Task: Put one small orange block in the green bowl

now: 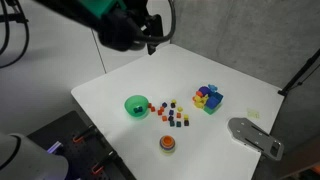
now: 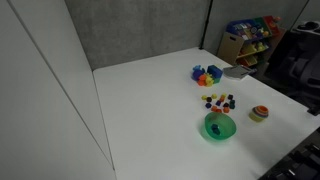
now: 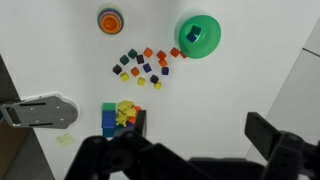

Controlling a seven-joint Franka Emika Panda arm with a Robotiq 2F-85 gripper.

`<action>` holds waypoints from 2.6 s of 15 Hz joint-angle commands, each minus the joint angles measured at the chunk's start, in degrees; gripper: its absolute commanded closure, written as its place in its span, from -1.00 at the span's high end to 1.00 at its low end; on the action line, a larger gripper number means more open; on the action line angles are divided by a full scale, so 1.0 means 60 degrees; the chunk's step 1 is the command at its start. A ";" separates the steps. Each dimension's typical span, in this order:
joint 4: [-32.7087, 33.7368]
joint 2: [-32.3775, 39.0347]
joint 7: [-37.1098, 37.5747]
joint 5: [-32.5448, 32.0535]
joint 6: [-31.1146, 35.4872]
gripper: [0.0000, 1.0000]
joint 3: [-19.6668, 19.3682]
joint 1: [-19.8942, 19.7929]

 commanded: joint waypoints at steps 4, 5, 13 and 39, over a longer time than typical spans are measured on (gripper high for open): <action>0.0022 0.0056 -0.0136 0.0156 -0.0023 1.00 0.0190 -0.0258; 0.0022 0.0056 -0.0136 0.0156 -0.0023 1.00 0.0190 -0.0258; 0.0115 0.1163 0.1134 -0.0178 0.0278 1.00 0.1281 -0.0444; -0.0489 0.5864 0.5461 -0.0426 0.3273 1.00 0.2707 -0.0503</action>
